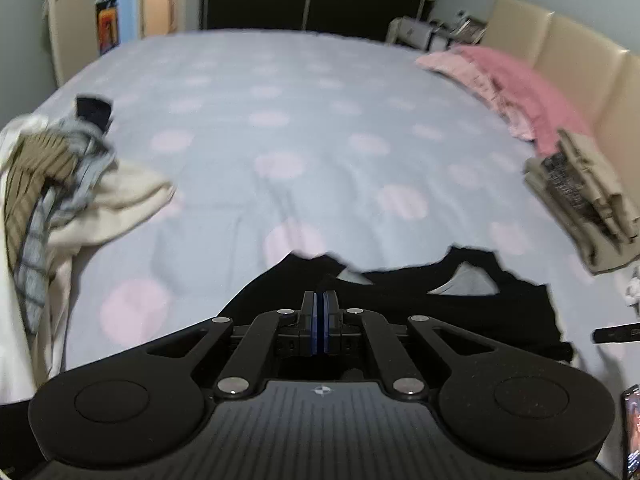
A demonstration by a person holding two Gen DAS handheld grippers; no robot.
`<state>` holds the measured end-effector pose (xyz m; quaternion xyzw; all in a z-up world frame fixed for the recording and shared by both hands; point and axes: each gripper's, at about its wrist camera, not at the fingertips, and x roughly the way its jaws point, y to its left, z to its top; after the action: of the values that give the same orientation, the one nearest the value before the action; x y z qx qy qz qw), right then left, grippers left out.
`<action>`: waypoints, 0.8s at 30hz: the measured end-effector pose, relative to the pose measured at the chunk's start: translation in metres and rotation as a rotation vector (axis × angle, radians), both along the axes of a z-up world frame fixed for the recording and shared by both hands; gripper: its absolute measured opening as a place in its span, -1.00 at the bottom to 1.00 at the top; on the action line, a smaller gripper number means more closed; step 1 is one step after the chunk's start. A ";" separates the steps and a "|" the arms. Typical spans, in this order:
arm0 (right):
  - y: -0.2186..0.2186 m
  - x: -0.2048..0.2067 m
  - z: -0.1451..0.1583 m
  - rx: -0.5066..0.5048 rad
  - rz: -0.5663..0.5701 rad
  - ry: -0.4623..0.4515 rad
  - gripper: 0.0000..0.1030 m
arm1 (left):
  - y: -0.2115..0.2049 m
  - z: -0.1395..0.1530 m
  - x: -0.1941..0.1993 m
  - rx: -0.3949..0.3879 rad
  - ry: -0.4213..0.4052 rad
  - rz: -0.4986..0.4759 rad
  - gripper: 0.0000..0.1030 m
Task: Fold clothes
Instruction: 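Grasp the other black sleeve of the shirt with the left gripper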
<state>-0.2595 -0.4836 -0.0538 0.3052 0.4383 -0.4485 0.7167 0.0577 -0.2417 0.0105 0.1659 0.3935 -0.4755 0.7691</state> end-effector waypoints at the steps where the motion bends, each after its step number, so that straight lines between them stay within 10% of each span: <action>1: 0.000 0.000 0.000 0.001 0.005 -0.005 0.08 | -0.001 -0.005 0.002 0.019 -0.002 0.007 -0.98; 8: 0.014 0.015 -0.001 0.025 0.172 -0.077 -0.21 | 0.002 -0.016 0.007 0.023 0.012 0.016 -0.95; 17: 0.035 0.032 -0.003 -0.079 0.360 0.007 -0.22 | 0.020 -0.016 0.010 0.030 -0.013 0.048 -0.17; 24: 0.032 0.034 -0.007 -0.065 0.328 0.025 -0.21 | 0.016 -0.031 -0.036 0.099 -0.213 -0.170 -0.17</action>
<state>-0.2251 -0.4520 -0.0612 0.2007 0.4762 -0.3433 0.7843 0.0213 -0.2259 -0.0209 0.2862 0.3170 -0.4985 0.7544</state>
